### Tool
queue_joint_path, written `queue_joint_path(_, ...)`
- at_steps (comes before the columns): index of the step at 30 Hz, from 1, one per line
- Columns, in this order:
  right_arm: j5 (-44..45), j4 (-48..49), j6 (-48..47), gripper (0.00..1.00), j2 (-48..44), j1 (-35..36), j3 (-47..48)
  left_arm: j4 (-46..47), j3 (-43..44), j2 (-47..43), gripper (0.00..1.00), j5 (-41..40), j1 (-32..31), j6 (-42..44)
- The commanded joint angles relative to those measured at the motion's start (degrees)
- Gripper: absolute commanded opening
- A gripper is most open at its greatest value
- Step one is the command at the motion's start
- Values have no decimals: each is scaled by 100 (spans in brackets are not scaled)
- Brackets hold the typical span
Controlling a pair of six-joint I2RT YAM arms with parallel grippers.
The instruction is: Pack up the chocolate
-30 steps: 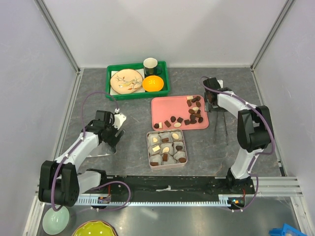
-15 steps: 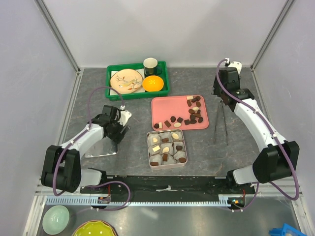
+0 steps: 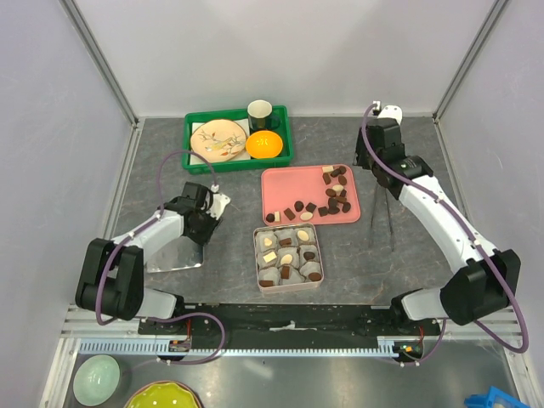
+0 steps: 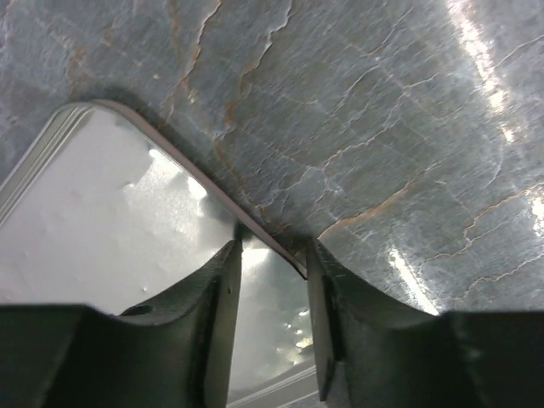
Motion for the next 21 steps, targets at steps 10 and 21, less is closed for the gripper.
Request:
queue_joint_path(10,-423,515,-36,52,-433,439,-184,79,-351,-44,7,-38,-24,-36)
queue_joint_path(21,-2747,3787,-1370,52,-1819,580,-2596,-1958,649,-1511,2,875,-76,781)
